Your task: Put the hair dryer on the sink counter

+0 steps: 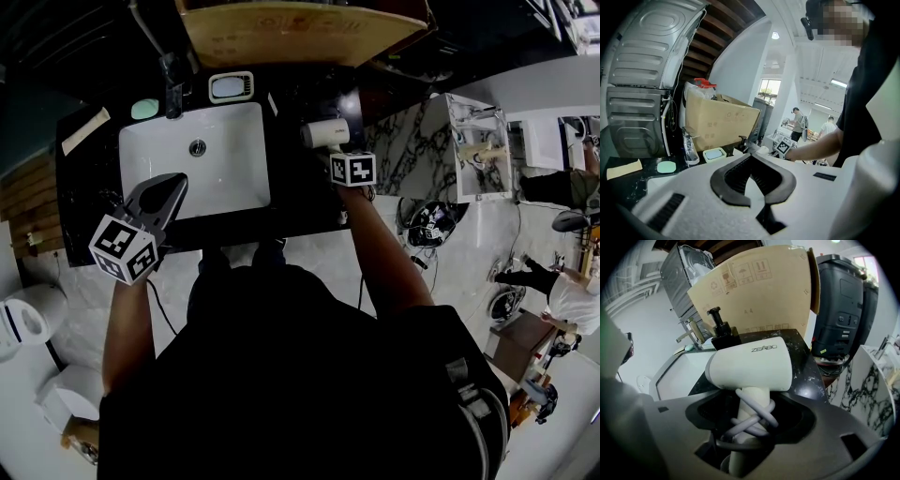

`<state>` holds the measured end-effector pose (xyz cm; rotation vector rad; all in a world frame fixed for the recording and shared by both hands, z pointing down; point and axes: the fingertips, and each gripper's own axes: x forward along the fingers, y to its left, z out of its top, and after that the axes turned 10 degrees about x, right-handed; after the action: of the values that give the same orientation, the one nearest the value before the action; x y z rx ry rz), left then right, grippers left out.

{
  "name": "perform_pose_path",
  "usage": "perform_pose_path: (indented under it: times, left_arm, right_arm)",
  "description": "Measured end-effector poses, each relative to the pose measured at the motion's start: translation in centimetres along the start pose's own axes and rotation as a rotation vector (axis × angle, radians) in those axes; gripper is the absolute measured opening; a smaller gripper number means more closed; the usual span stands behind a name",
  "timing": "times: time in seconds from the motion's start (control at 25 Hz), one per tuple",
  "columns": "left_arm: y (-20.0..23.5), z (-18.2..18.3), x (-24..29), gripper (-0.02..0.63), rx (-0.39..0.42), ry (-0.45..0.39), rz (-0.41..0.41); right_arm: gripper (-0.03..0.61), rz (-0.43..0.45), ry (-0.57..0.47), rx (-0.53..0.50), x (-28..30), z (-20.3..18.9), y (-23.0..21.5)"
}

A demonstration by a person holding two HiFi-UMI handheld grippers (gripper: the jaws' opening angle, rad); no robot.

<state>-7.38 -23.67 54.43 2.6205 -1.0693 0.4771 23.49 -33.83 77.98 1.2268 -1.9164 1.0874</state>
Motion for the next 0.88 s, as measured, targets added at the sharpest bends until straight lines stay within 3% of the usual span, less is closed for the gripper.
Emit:
perform_pose_path:
  times: [0.44,0.88]
  left_arm:
    - [-0.6,-0.3,-0.5,0.015,0.008,0.003,0.001]
    - [-1.1,-0.2,-1.0,0.015,0.010,-0.004,0.002]
  right_arm:
    - [0.377,-0.093,0.015,-0.097,0.0,-0.4,-0.6]
    - [0.405,-0.135,-0.012,-0.101,-1.1,-0.3,-1.8]
